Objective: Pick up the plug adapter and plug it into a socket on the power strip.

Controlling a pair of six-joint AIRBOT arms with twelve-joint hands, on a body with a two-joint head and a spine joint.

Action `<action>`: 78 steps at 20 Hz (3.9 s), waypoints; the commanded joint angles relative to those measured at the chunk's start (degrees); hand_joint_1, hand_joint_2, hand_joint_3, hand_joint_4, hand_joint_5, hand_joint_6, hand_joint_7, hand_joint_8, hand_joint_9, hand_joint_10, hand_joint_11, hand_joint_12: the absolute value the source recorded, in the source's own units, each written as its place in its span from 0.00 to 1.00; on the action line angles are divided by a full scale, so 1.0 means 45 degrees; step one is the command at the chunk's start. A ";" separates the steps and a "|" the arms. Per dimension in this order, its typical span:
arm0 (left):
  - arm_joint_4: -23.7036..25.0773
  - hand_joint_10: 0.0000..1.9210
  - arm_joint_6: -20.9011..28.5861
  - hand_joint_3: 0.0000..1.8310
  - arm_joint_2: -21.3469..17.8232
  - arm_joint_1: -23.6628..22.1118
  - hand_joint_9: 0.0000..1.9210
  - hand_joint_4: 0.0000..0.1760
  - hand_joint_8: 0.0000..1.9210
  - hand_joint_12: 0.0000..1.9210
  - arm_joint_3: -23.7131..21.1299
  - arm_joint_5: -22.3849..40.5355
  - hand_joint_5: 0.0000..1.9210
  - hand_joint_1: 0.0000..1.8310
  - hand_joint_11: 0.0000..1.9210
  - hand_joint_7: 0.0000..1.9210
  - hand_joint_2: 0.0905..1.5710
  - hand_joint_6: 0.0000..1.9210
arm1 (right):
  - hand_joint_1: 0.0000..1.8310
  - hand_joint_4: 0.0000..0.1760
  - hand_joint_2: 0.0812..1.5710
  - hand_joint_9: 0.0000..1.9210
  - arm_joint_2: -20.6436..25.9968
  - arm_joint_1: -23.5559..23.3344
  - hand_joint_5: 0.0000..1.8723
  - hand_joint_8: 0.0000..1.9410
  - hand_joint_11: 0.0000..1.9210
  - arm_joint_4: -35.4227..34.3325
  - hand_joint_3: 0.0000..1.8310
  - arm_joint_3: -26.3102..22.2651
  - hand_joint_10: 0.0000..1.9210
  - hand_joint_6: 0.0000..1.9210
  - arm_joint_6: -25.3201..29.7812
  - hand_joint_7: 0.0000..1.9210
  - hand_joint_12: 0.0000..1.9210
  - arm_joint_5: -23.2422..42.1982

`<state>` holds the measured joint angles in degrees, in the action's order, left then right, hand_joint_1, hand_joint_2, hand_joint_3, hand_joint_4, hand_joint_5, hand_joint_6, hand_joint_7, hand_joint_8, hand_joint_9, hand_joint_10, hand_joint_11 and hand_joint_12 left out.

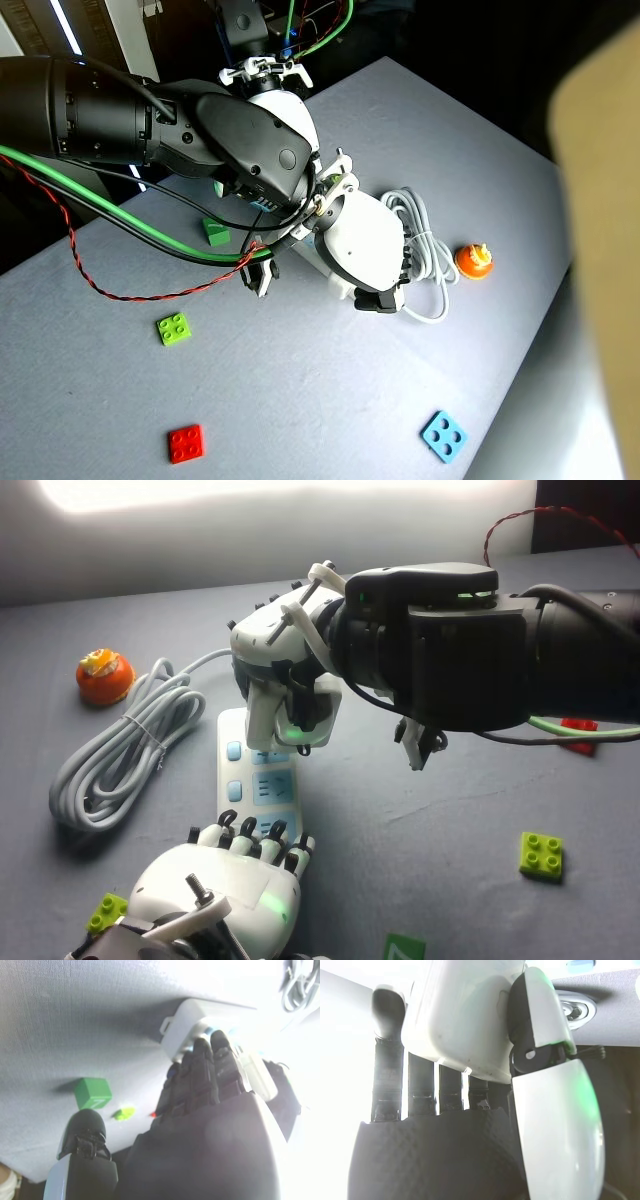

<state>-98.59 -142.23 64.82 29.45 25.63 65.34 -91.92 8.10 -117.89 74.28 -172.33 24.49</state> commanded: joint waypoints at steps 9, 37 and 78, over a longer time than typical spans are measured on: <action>-0.0030 0.00 -0.0080 0.00 -0.0112 0.0095 0.03 0.00 0.00 0.10 -0.0099 0.0169 0.04 0.00 0.00 0.04 0.76 0.00 | 0.66 0.00 0.74 0.36 -0.0034 -0.0072 0.46 0.70 0.32 0.0395 0.00 0.0175 0.69 0.52 -0.0026 0.46 0.89 -0.0360; -0.0030 0.00 -0.0092 0.00 -0.0245 0.0315 0.03 0.00 0.00 0.11 -0.0141 0.0153 0.05 0.00 0.00 0.04 0.75 0.00 | 0.67 0.00 0.74 0.36 0.1226 -0.0125 0.45 0.70 0.34 0.4289 0.00 -0.0025 0.73 0.54 -0.0013 0.46 0.88 -0.2011; -0.0022 0.00 -0.0087 0.00 -0.0360 0.0594 0.06 0.00 0.00 0.14 -0.0303 0.0174 0.07 0.00 0.00 0.07 0.75 0.00 | 0.66 0.00 0.74 0.37 0.1704 -0.1517 0.43 0.69 0.32 2.1525 0.00 -0.0288 0.68 0.56 1.5180 0.46 0.87 -0.8816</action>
<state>-96.84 -142.26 63.40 31.66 24.45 64.82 -84.60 2.46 -20.78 72.88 -103.77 -20.34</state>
